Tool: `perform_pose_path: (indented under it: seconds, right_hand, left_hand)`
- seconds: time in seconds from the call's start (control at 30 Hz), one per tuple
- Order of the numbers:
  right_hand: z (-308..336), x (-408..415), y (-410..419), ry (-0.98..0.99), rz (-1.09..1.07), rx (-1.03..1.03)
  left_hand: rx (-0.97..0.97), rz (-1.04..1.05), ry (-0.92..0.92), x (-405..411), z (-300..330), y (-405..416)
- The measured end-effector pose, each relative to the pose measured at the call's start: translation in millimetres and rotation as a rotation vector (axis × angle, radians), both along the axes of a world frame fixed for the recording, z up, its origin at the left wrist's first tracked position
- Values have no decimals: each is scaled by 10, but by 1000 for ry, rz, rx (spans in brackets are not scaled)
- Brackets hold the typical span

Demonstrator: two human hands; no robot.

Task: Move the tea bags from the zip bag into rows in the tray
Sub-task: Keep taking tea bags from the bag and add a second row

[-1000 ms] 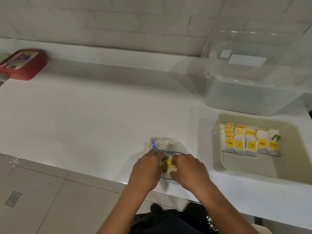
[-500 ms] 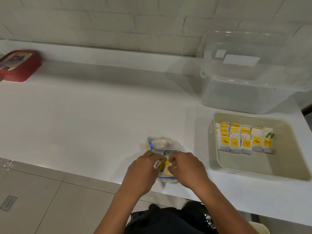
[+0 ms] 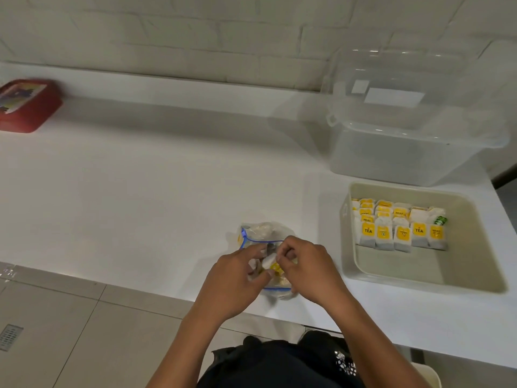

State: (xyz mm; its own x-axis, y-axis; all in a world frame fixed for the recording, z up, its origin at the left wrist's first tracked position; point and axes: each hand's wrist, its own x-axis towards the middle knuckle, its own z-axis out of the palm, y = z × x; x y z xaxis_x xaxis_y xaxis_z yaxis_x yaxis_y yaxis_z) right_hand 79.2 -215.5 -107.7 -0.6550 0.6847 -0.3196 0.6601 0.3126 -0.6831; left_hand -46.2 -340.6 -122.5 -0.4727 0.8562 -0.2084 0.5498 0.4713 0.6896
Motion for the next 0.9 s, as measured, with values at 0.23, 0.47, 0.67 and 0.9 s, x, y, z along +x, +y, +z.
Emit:
perform_pose_path:
  seconds: [0.23, 0.47, 0.67, 0.9]
  right_hand:
    - [106, -12, -9, 154, -190, -233]
    - [117, -88, -130, 253, -417, -427]
    - [85, -104, -99, 227, -362, -444]
    - [-203, -124, -71, -198, 41, 109]
  left_hand:
    - [23, 63, -113, 4, 28, 3]
    - [34, 248, -237, 35, 63, 45]
    - [138, 335, -241, -43, 62, 59]
    - [167, 268, -100, -131, 121, 58]
